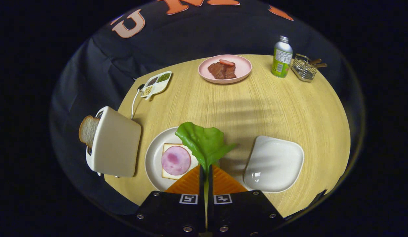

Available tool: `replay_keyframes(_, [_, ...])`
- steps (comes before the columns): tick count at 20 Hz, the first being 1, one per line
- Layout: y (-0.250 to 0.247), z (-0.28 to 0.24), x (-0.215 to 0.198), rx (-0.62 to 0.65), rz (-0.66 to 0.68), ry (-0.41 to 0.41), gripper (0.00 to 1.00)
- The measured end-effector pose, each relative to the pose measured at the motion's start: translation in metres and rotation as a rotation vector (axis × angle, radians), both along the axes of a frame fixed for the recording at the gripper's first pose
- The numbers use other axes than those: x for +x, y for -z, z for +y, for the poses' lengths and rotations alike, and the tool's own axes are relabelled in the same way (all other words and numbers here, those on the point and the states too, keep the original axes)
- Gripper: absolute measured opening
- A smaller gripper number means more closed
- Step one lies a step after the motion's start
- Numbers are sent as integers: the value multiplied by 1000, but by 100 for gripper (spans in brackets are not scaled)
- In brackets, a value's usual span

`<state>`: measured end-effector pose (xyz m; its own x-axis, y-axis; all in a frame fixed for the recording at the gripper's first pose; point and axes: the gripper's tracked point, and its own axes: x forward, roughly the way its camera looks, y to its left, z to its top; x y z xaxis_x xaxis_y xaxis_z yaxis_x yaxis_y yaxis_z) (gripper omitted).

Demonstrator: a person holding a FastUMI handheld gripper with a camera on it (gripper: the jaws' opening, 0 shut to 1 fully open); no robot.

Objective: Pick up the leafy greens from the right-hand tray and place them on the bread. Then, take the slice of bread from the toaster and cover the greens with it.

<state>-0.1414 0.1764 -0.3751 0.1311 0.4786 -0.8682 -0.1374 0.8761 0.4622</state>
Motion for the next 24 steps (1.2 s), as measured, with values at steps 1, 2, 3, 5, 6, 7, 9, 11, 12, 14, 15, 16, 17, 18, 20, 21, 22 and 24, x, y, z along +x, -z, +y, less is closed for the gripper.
replay_keyframes(1, [1, 7, 0, 5, 1, -8, 3])
replay_keyframes(2, [3, 12, -1, 5, 1, -16, 3])
replay_keyframes(3, [6, 18, -1, 4, 2, -26, 4])
replay_keyframes(5, [13, 26, -1, -6, 4, -41, 4])
replay_keyframes(6, [17, 29, -2, -16, 4, -47, 5])
replay_keyframes(7, [22, 32, -2, -25, 7, -47, 5])
replay_keyframes(9, [25, 41, -4, -23, 20, -47, 9])
replay_keyframes(11, [26, 49, -9, -11, 36, -54, 13])
replay_keyframes(12, [25, 54, -10, 1, 42, -59, 14])
replay_keyframes(14, [21, 63, -12, 37, 45, -61, 18])
replay_keyframes(15, [21, 65, -12, 45, 50, -65, 20])
replay_keyframes(16, [22, 65, -16, 45, 63, -69, 23])
replay_keyframes(17, [21, 67, -17, 54, 73, -70, 28])
replay_keyframes(18, [19, 69, -17, 62, 74, -65, 33])
replay_keyframes(20, [14, 72, -14, 80, 59, -54, 48])
replay_keyframes(21, [11, 72, -10, 87, 48, -43, 57])
replay_keyframes(22, [7, 72, -6, 90, 36, -25, 60])
replay_keyframes(24, [-7, 71, 5, 100, 12, 9, 65])
